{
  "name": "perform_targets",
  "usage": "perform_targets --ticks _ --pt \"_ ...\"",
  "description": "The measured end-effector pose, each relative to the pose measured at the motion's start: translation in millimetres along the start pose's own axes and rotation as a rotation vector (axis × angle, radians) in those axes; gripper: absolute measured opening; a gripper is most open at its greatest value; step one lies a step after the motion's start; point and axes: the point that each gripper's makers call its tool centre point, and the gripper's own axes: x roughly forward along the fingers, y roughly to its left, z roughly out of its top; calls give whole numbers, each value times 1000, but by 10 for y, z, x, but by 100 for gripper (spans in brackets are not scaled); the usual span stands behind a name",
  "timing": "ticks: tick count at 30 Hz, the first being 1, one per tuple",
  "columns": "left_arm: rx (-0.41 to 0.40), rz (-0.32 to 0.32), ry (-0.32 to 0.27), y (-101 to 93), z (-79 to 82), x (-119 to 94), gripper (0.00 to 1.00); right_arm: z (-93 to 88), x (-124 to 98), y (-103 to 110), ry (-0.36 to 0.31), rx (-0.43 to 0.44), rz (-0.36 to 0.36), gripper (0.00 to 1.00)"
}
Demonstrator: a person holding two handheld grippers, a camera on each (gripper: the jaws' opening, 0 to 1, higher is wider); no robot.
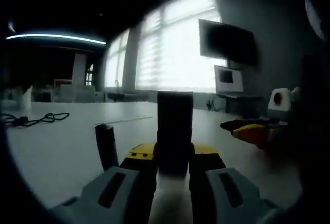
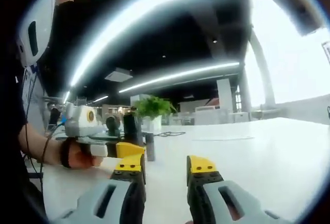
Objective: Pick up cosmetic bottle twist off cap place on table pick up cap screw tight cap place on table
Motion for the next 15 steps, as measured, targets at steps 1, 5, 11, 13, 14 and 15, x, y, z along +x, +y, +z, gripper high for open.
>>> perform_targets --ticks 1,5,11,13,14,15 --pt "-9 -3 -1 -5 5 -31 13 -1 0 0 0 1 0 26" --pt "-21 -33 -1 -105 3 -172 13 -19 2 0 9 -8 -1 26" --pt "64 -35 44 -260 -102 -307 13 -40 6 7 20 -21 -4 26" --pt "69 -36 42 -293 -126 -335 13 -39 8 20 21 -21 -3 26" --pt "64 -41 59 -305 -152 -344 13 -50 9 21 27 -27 -4 26" --pt "41 -52 53 -327 -142 -348 13 -52 9 24 28 -28 -4 26"
